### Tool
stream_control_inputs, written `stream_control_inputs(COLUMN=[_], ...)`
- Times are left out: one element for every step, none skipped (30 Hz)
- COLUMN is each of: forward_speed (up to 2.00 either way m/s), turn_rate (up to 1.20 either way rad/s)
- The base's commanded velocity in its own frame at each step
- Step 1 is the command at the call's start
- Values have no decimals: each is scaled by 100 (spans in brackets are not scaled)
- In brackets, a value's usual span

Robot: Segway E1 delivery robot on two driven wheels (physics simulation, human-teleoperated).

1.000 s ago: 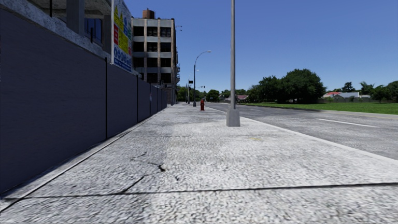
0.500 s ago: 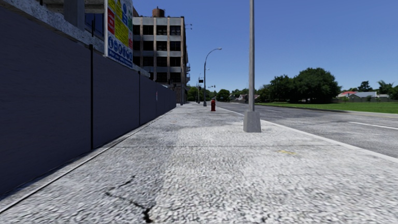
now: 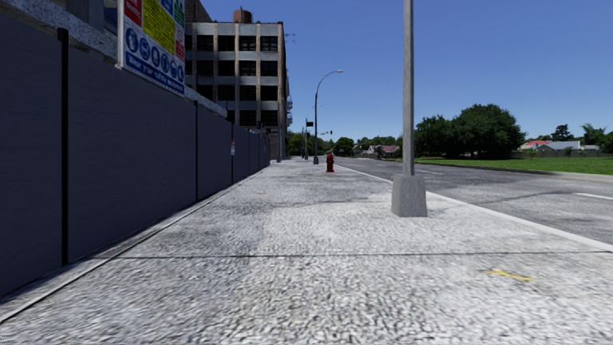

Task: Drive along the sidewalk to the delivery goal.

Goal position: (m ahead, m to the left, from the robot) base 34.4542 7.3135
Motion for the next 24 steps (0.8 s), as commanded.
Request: stream_control_inputs(forward_speed=[200, 200, 200, 200, 200, 200, 200, 200, 200, 200, 200, 200, 200, 200, 200, 200, 200, 200, 200, 200, 200, 200, 200, 200], turn_rate=[0, 0, 0, 0, 0, 0, 0, 0, 0, 0, 0, 0, 0, 0, 0, 0, 0, 0, 0, 0, 0, 0, 0, 0])
